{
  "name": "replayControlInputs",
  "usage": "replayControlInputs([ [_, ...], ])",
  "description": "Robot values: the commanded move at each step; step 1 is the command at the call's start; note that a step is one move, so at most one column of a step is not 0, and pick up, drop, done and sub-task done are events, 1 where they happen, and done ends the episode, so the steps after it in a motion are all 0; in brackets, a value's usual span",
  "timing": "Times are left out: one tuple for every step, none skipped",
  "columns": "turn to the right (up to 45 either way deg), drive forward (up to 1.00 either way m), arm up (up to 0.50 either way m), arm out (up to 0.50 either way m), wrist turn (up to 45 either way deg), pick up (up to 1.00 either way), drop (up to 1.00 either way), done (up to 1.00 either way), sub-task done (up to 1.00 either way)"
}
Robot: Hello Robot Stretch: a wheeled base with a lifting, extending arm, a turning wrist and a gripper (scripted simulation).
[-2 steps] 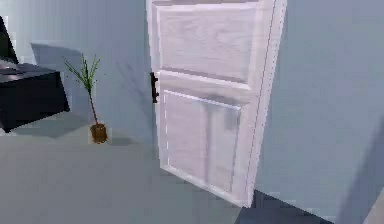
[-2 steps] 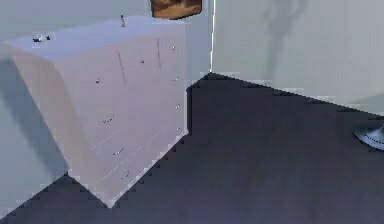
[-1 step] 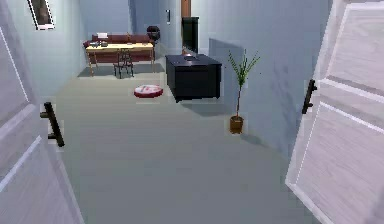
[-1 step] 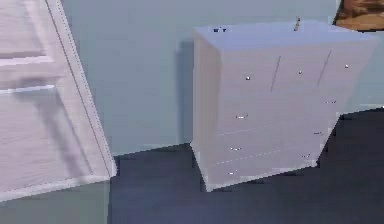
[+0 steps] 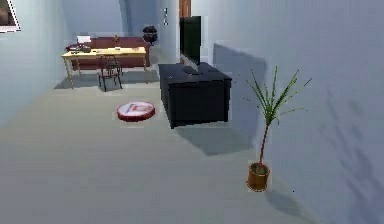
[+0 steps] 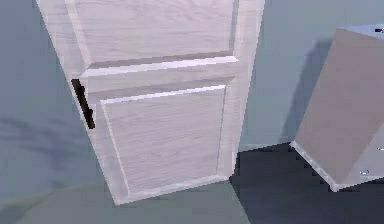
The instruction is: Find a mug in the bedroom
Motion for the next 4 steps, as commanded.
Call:
replayControlInputs([
  [-6.0, 0.0, 0.0, 0.0, 0.0, 0.0, 0.0, 0.0, 0.0],
  [0.0, 0.6, 0.0, 0.0, 0.0, 0.0, 0.0, 0.0, 0.0],
  [-45.0, 0.0, 0.0, 0.0, 0.0, 0.0, 0.0, 0.0, 0.0],
  [-24.0, 0.0, 0.0, 0.0, 0.0, 0.0, 0.0, 0.0, 0.0],
])
